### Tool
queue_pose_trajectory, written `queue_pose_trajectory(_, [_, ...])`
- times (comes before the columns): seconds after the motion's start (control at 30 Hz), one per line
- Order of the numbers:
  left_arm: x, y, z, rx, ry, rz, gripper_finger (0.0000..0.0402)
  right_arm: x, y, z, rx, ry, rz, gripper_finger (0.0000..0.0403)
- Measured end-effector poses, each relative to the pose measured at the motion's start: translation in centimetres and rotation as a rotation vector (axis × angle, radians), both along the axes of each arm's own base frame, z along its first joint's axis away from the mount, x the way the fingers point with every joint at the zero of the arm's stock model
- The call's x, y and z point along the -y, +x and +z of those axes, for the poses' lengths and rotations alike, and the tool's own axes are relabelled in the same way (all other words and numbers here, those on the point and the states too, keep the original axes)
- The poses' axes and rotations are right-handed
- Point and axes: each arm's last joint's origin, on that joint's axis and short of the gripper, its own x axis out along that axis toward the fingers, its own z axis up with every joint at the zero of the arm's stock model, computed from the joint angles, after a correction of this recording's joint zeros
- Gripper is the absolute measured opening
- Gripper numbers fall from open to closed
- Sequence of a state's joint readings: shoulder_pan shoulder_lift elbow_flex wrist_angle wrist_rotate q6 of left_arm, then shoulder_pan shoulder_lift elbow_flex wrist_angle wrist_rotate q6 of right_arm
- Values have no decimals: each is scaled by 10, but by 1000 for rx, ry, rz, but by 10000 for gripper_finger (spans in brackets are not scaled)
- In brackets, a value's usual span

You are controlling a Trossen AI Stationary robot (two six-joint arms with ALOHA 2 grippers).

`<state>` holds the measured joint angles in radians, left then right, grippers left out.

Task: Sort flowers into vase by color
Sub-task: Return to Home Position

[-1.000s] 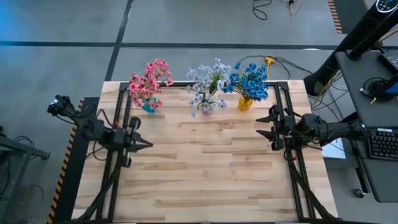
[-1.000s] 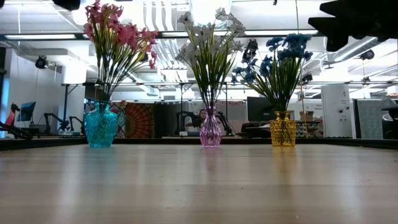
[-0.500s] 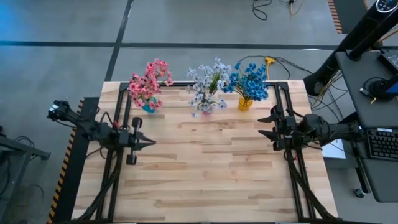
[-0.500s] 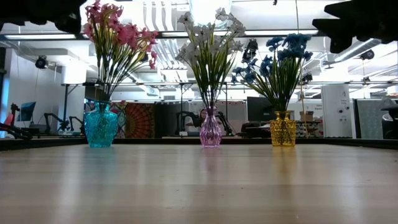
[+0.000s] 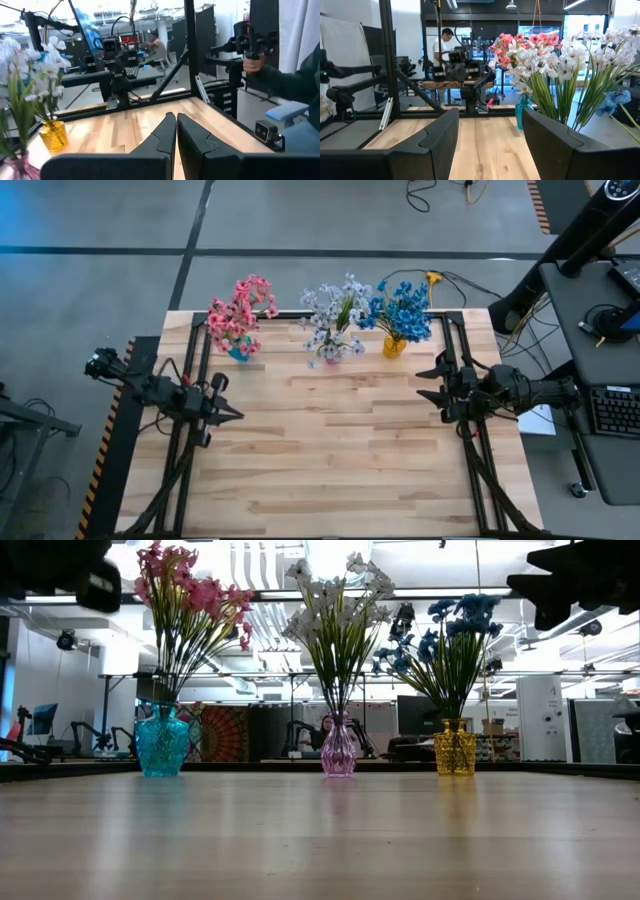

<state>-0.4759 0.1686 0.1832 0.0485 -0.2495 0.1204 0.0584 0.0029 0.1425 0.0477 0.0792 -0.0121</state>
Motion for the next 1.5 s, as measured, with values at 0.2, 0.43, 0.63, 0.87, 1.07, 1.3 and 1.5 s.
queue_pose_trajectory(0.2, [2, 4, -35, 16, -48, -3, 0, 0, 2, -6, -11, 16, 2, 210])
queue_pose_trajectory(0.43, [3, 5, -43, -3, -31, 4, 0, -1, 11, -36, -59, -108, -18, 210])
queue_pose_trajectory(0.63, [3, 7, -47, -78, 5, 28, 0, -1, 10, -33, -26, -162, -28, 210])
queue_pose_trajectory(0.87, [3, 9, -48, -101, 21, 29, 0, -1, 12, -35, -41, -6, 0, 210])
queue_pose_trajectory(1.07, [4, 9, -47, -108, 24, 29, 0, -1, 13, -36, -53, 61, 10, 210])
queue_pose_trajectory(1.3, [4, 10, -48, -118, 30, 29, 0, -1, 13, -36, -54, 61, 10, 210])
queue_pose_trajectory(1.5, [5, 11, -49, -125, 33, 30, 0, -1, 13, -36, -54, 61, 10, 210])
